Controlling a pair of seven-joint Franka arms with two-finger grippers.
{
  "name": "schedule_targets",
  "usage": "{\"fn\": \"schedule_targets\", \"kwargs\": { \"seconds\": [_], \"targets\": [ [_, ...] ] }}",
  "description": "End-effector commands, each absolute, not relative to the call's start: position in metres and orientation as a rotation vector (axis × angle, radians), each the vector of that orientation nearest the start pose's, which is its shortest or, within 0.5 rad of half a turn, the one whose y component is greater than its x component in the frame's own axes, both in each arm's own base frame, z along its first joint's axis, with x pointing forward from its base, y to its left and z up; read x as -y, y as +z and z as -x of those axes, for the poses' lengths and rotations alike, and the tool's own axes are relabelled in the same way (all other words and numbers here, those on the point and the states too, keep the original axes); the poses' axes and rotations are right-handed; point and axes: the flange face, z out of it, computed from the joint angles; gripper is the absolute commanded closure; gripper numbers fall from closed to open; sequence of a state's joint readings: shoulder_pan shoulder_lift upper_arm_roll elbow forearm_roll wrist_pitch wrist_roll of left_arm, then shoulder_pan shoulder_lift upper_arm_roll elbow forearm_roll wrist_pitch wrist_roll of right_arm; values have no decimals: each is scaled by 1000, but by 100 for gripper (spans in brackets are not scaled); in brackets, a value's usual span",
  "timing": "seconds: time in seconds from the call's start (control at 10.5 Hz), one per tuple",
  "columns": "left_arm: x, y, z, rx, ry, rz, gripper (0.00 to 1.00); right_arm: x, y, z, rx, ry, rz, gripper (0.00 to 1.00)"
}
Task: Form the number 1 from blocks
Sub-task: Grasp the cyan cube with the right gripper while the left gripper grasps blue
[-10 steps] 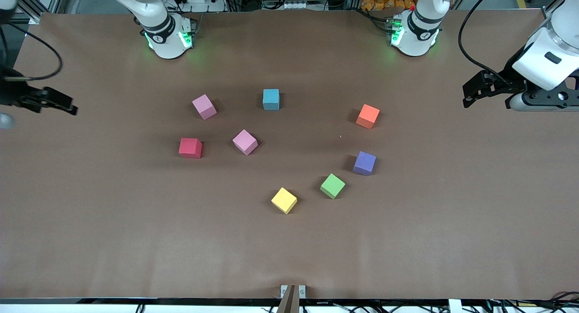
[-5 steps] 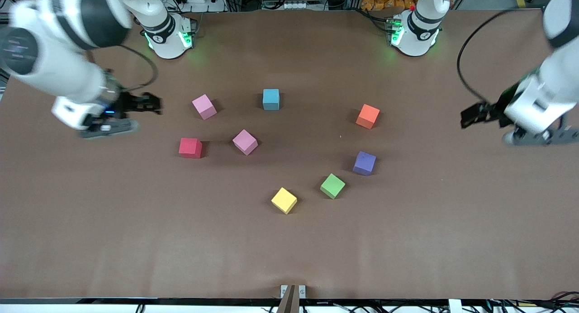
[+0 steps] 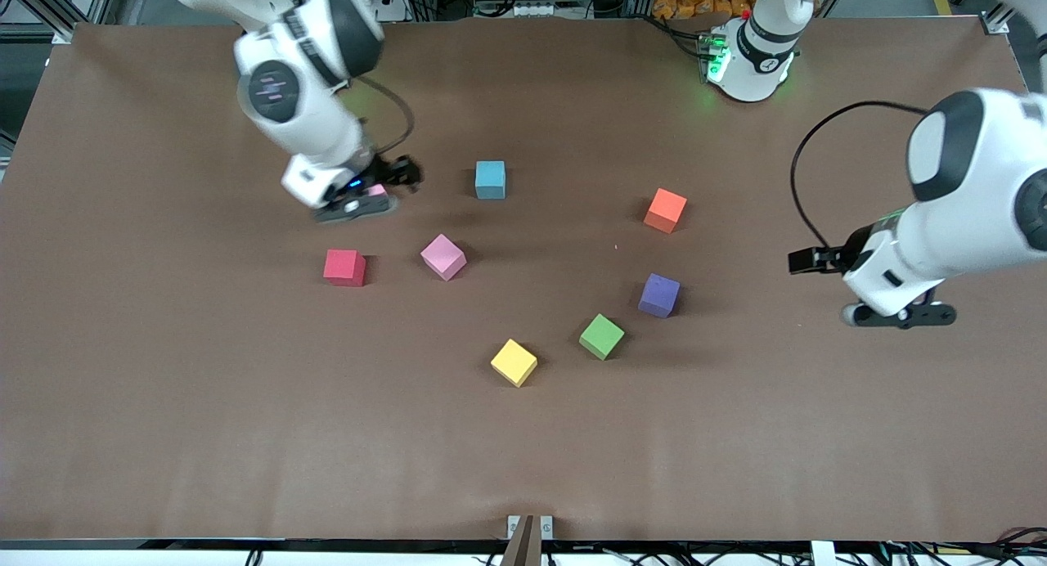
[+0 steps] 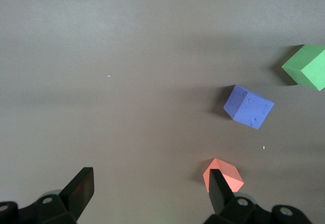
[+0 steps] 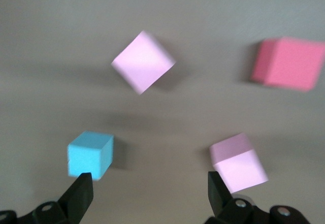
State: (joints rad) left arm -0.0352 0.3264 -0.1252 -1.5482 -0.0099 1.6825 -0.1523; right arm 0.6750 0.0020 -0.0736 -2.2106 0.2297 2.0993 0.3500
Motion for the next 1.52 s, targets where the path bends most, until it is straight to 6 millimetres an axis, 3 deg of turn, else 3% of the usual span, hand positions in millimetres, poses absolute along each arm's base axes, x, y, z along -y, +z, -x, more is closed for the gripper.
{"fn": "schedule_targets", "kwargs": {
  "seconds": [0.0, 0.29, 0.48, 0.67, 0.95, 1.14, 1.43],
  "targets": [
    [114, 429, -632, -23, 297, 3175, 0, -340, 329, -389, 231, 373, 2997, 0],
    [166, 381, -623, 23, 244, 3175, 0, -392, 283, -354, 276, 405, 2971, 0],
    [206, 349, -608, -101, 114, 3206, 0, -416, 259, -334, 206, 446, 2927, 0],
    [249, 324, -584, -262, 4, 3215, 0, -423, 244, -326, 142, 465, 2946, 0],
    [289, 286, -567, -512, 6, 3082, 0, -426, 231, -326, 112, 483, 2960, 0],
    [298, 267, -562, -566, 34, 3046, 0, -441, 222, -325, 95, 490, 2970, 0],
    [297, 254, -566, -565, 55, 3046, 0, -441, 205, -328, 84, 481, 2982, 0]
  ]
}}
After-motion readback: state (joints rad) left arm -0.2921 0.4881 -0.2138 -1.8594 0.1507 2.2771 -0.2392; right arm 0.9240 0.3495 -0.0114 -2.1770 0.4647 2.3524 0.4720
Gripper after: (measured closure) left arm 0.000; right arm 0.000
